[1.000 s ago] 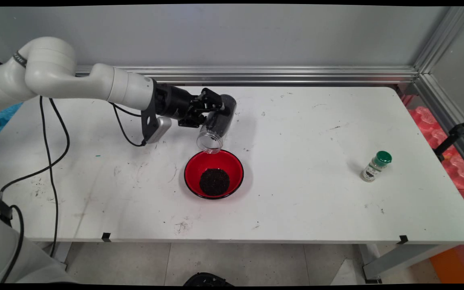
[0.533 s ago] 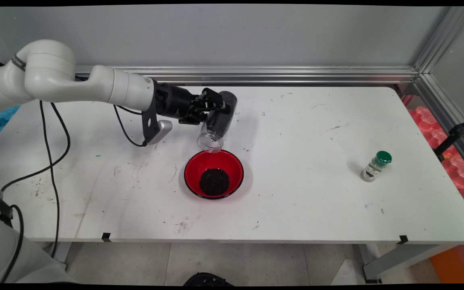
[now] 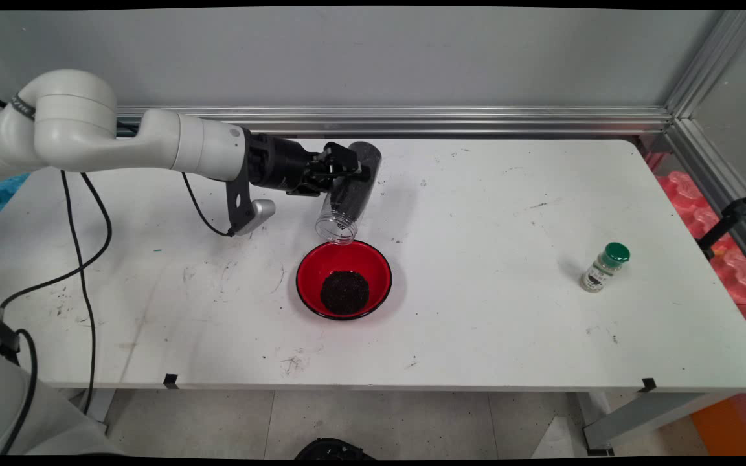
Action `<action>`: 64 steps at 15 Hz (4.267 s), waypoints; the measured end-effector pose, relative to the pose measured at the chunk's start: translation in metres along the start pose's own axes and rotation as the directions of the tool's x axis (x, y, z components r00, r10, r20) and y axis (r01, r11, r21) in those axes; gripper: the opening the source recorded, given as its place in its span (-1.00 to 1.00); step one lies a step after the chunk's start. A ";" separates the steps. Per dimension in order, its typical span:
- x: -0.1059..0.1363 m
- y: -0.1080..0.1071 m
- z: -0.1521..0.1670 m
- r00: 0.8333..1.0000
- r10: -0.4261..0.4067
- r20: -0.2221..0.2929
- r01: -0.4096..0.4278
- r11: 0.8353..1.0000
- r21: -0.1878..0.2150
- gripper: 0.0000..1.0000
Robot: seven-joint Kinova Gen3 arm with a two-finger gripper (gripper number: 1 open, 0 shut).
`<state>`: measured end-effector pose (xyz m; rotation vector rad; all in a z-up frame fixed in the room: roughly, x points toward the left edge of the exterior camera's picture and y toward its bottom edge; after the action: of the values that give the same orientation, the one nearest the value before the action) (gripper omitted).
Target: Pour the black seasoning powder in the red bowl
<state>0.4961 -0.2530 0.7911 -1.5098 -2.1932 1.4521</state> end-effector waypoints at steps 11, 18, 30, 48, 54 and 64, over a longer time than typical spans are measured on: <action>0.009 -0.001 -0.008 0.995 0.090 0.034 -0.090 0.996 0.006 -1.00; 0.014 -0.003 -0.011 0.990 0.134 0.053 -0.135 0.991 0.014 -1.00; 0.021 -0.006 -0.016 0.976 0.200 0.085 -0.203 0.979 0.027 -1.00; 0.026 -0.009 -0.019 0.959 0.253 0.128 -0.261 0.964 0.044 -1.00; 0.027 -0.010 -0.018 0.957 0.257 0.138 -0.266 0.963 0.051 -1.00; 0.029 -0.012 -0.016 0.957 0.253 0.144 -0.264 0.962 0.062 -1.00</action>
<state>0.4830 -0.2209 0.7973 -1.7745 -2.0373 1.7456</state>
